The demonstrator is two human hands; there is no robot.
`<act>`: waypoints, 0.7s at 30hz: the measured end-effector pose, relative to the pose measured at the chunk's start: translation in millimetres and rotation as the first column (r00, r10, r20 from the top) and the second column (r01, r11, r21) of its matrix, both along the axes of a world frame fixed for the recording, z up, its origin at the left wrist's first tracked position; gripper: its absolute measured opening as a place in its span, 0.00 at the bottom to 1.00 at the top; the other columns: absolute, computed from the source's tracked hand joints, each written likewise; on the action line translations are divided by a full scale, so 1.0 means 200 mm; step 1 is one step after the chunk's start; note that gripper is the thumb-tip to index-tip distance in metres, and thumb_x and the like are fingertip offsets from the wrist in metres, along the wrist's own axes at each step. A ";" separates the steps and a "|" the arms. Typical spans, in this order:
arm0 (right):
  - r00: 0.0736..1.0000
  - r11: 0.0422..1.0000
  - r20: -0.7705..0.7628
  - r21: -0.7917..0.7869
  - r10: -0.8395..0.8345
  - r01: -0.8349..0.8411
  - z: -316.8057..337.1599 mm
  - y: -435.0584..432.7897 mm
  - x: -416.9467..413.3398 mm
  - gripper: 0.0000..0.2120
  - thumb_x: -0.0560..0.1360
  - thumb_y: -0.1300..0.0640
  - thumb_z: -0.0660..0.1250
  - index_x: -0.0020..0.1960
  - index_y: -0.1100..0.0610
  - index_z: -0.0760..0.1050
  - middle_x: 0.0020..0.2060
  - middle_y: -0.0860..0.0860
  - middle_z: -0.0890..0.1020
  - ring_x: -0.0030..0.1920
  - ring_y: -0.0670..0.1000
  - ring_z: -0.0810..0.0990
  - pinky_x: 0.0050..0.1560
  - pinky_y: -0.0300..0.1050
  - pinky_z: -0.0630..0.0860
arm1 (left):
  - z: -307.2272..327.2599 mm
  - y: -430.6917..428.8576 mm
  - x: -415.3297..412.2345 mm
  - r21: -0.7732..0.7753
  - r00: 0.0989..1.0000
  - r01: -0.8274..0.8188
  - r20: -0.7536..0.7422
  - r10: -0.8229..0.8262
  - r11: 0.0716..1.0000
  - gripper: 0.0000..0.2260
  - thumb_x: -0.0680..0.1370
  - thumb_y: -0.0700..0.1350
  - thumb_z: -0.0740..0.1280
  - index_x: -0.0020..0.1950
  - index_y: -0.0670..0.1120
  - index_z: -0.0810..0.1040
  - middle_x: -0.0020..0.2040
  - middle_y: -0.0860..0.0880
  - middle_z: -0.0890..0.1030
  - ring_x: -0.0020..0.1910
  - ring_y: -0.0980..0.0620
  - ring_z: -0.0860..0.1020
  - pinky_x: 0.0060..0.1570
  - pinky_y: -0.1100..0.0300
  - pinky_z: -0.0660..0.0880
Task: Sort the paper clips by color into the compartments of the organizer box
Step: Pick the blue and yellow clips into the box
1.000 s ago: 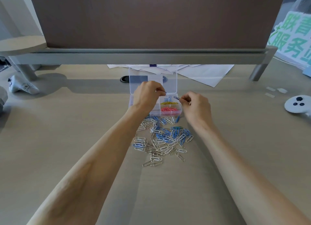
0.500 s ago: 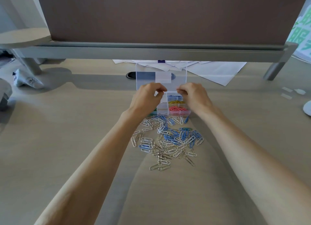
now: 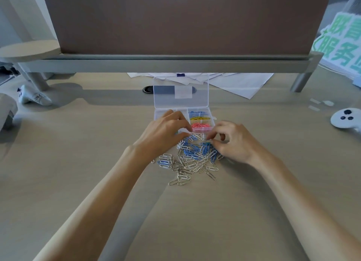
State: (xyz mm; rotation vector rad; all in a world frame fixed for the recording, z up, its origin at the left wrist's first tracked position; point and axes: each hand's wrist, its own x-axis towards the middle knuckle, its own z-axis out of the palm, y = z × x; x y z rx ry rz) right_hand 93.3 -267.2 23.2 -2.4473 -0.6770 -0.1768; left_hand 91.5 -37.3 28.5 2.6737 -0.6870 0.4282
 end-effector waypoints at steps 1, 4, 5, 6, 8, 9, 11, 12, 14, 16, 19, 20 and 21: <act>1.000 1.000 0.005 -0.012 0.001 -0.001 -0.01 0.00 -0.01 0.09 0.69 0.62 0.70 0.44 0.50 0.83 0.37 0.40 0.75 0.37 0.40 0.74 0.41 0.38 0.72 | 0.00 0.00 -0.01 0.006 1.000 -0.015 -0.006 0.015 1.000 0.07 0.77 0.48 0.69 0.55 0.53 0.81 0.52 0.56 0.76 0.49 0.62 0.63 0.41 0.61 0.68; 1.000 0.997 0.005 -0.072 -0.010 0.010 -0.02 0.01 -0.02 0.08 0.72 0.62 0.70 0.47 0.52 0.83 0.39 0.43 0.75 0.38 0.45 0.75 0.45 0.45 0.75 | -0.01 0.01 -0.03 0.015 0.999 -0.047 0.005 0.047 0.999 0.07 0.78 0.47 0.67 0.55 0.52 0.81 0.52 0.56 0.77 0.51 0.58 0.66 0.42 0.57 0.72; 1.000 0.996 -0.004 -0.088 -0.010 0.009 -0.02 0.01 -0.02 0.06 0.72 0.61 0.70 0.47 0.52 0.83 0.40 0.44 0.76 0.39 0.47 0.75 0.45 0.45 0.75 | -0.01 0.01 -0.04 0.013 0.999 -0.052 0.010 0.052 0.999 0.07 0.78 0.47 0.67 0.55 0.52 0.81 0.52 0.56 0.77 0.52 0.57 0.67 0.41 0.57 0.72; 1.000 0.995 -0.015 -0.102 -0.006 0.004 -0.02 0.01 -0.01 0.05 0.73 0.60 0.70 0.47 0.53 0.83 0.41 0.45 0.77 0.40 0.47 0.76 0.46 0.46 0.75 | -0.01 0.01 -0.05 0.009 0.999 -0.053 0.012 0.053 0.999 0.07 0.78 0.47 0.67 0.55 0.52 0.81 0.52 0.56 0.77 0.52 0.57 0.67 0.41 0.57 0.72; 0.999 0.992 -0.046 -0.129 0.002 -0.008 -0.01 0.02 -0.01 0.03 0.74 0.58 0.70 0.47 0.53 0.82 0.42 0.46 0.77 0.41 0.48 0.76 0.45 0.45 0.74 | -0.01 0.01 -0.06 0.005 0.999 -0.045 0.003 0.045 0.999 0.06 0.78 0.47 0.67 0.54 0.53 0.81 0.51 0.57 0.77 0.50 0.58 0.67 0.41 0.56 0.73; 0.998 0.990 -0.068 -0.142 0.004 -0.013 0.00 0.02 0.00 0.02 0.75 0.57 0.70 0.47 0.52 0.81 0.42 0.46 0.77 0.41 0.47 0.76 0.45 0.45 0.73 | -0.02 0.01 -0.07 0.005 0.999 -0.038 -0.009 0.038 0.999 0.06 0.78 0.47 0.67 0.54 0.53 0.81 0.51 0.58 0.77 0.49 0.59 0.67 0.41 0.55 0.74; 0.993 0.984 -0.117 -0.178 0.004 -0.024 0.01 0.03 0.02 0.01 0.76 0.56 0.68 0.46 0.51 0.78 0.42 0.46 0.77 0.41 0.46 0.76 0.44 0.42 0.72 | -0.02 -0.01 -0.08 0.009 0.999 -0.026 -0.045 0.026 1.000 0.06 0.78 0.47 0.67 0.53 0.54 0.82 0.51 0.58 0.77 0.48 0.61 0.65 0.43 0.55 0.73; 0.990 0.979 -0.140 -0.199 0.004 -0.032 0.01 0.03 0.03 0.01 0.76 0.56 0.68 0.46 0.51 0.78 0.42 0.46 0.77 0.41 0.46 0.76 0.44 0.42 0.72 | -0.02 -0.01 -0.08 0.011 0.998 -0.024 -0.060 0.025 1.000 0.06 0.78 0.48 0.67 0.53 0.54 0.82 0.51 0.58 0.77 0.48 0.61 0.66 0.43 0.56 0.73; 0.985 0.973 -0.175 -0.225 0.009 -0.049 0.02 0.04 0.04 0.01 0.77 0.55 0.66 0.46 0.52 0.76 0.43 0.46 0.76 0.43 0.47 0.75 0.46 0.42 0.73 | -0.01 -0.04 -0.09 0.004 0.996 -0.025 -0.088 0.026 1.000 0.07 0.78 0.50 0.67 0.54 0.53 0.81 0.51 0.58 0.78 0.50 0.60 0.68 0.44 0.58 0.72; 0.983 0.971 -0.183 -0.233 0.012 -0.055 0.02 0.04 0.03 0.02 0.77 0.55 0.65 0.46 0.51 0.74 0.41 0.44 0.74 0.43 0.46 0.74 0.46 0.42 0.71 | -0.01 -0.07 -0.08 -0.014 0.994 -0.026 -0.107 0.025 1.000 0.08 0.77 0.52 0.67 0.54 0.52 0.81 0.51 0.57 0.78 0.51 0.59 0.69 0.45 0.57 0.72; 0.987 0.979 -0.161 -0.202 0.006 -0.038 0.01 0.04 0.02 0.03 0.77 0.54 0.65 0.45 0.52 0.74 0.40 0.43 0.73 0.40 0.45 0.73 0.42 0.41 0.69 | -0.01 -0.11 -0.07 -0.016 0.991 -0.030 -0.130 0.027 0.999 0.11 0.77 0.53 0.68 0.57 0.52 0.81 0.52 0.55 0.78 0.53 0.56 0.70 0.45 0.57 0.72; 0.988 0.984 -0.152 -0.173 0.008 -0.034 0.01 0.04 0.01 0.03 0.77 0.54 0.65 0.45 0.53 0.74 0.39 0.42 0.74 0.39 0.45 0.74 0.41 0.41 0.69 | -0.01 -0.13 -0.06 -0.024 0.990 -0.026 -0.141 0.022 0.999 0.11 0.77 0.53 0.68 0.57 0.52 0.81 0.53 0.55 0.78 0.54 0.56 0.71 0.45 0.57 0.72; 0.990 0.990 -0.142 -0.139 0.012 -0.032 0.01 0.04 0.00 0.04 0.78 0.55 0.65 0.45 0.53 0.74 0.38 0.42 0.75 0.37 0.43 0.74 0.39 0.39 0.69 | -0.01 -0.14 -0.06 -0.041 0.989 -0.021 -0.149 0.015 0.999 0.11 0.77 0.51 0.69 0.57 0.52 0.81 0.53 0.55 0.79 0.54 0.56 0.72 0.46 0.57 0.72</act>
